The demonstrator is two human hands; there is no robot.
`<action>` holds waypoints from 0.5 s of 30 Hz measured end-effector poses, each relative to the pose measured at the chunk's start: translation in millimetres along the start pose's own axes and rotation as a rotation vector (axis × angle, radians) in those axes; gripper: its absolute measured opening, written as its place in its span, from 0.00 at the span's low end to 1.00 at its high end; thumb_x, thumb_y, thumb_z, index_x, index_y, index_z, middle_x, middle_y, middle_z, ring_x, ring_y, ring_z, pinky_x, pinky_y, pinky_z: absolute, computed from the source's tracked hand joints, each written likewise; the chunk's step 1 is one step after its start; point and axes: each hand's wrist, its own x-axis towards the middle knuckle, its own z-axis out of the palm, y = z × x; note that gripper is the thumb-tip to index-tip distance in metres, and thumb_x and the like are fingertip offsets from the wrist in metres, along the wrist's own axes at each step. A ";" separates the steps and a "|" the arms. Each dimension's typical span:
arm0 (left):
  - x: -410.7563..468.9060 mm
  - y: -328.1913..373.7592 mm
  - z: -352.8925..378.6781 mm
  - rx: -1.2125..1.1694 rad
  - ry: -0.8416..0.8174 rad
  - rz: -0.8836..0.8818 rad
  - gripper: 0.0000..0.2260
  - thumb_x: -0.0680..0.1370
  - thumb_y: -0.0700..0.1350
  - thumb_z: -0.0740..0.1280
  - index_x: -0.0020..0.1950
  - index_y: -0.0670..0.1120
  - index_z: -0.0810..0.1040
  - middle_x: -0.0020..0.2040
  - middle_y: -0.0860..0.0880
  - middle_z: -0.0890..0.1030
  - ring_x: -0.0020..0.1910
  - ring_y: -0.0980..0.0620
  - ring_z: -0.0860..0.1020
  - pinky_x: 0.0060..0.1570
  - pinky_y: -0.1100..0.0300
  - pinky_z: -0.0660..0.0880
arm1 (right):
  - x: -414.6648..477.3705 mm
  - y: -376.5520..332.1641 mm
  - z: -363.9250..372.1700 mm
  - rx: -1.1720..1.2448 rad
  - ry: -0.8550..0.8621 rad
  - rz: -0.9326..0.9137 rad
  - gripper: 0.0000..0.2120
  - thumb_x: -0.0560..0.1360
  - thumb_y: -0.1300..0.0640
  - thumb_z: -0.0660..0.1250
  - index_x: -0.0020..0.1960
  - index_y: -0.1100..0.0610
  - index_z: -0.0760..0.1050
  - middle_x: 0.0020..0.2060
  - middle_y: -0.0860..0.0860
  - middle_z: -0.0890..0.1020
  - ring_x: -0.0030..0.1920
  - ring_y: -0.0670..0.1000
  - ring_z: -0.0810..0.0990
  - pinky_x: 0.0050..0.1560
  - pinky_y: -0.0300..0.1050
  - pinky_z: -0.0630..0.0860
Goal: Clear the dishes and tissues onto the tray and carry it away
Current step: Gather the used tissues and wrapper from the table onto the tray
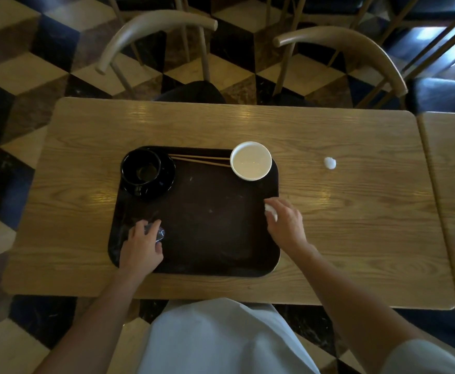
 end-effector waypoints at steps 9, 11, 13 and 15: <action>21.8 -28.6 -10.4 0.006 -0.005 0.010 0.32 0.79 0.49 0.69 0.80 0.50 0.61 0.77 0.42 0.60 0.74 0.43 0.64 0.63 0.49 0.75 | -18.9 -30.0 59.5 -0.143 -0.168 0.013 0.17 0.78 0.61 0.70 0.67 0.57 0.78 0.64 0.55 0.80 0.60 0.55 0.80 0.58 0.48 0.79; 24.7 -34.1 -11.4 -0.006 -0.013 0.020 0.32 0.79 0.48 0.69 0.80 0.49 0.61 0.77 0.41 0.60 0.75 0.42 0.64 0.65 0.47 0.74 | -23.6 -32.1 65.9 -0.187 -0.171 0.033 0.18 0.77 0.61 0.71 0.67 0.56 0.78 0.64 0.54 0.79 0.60 0.55 0.80 0.57 0.46 0.79; 27.0 -40.4 -11.7 -0.032 -0.028 0.014 0.32 0.79 0.47 0.69 0.81 0.48 0.61 0.78 0.41 0.60 0.75 0.42 0.63 0.67 0.46 0.72 | -25.8 -33.0 69.8 -0.201 -0.178 0.060 0.19 0.77 0.60 0.71 0.68 0.56 0.77 0.65 0.55 0.79 0.61 0.56 0.80 0.57 0.47 0.79; 28.3 -45.0 -10.2 -0.043 -0.032 0.026 0.33 0.79 0.47 0.70 0.81 0.48 0.60 0.78 0.40 0.60 0.76 0.41 0.63 0.70 0.46 0.69 | -26.9 -32.8 71.2 -0.214 -0.189 0.068 0.20 0.78 0.60 0.70 0.70 0.55 0.75 0.66 0.55 0.78 0.62 0.56 0.79 0.58 0.47 0.79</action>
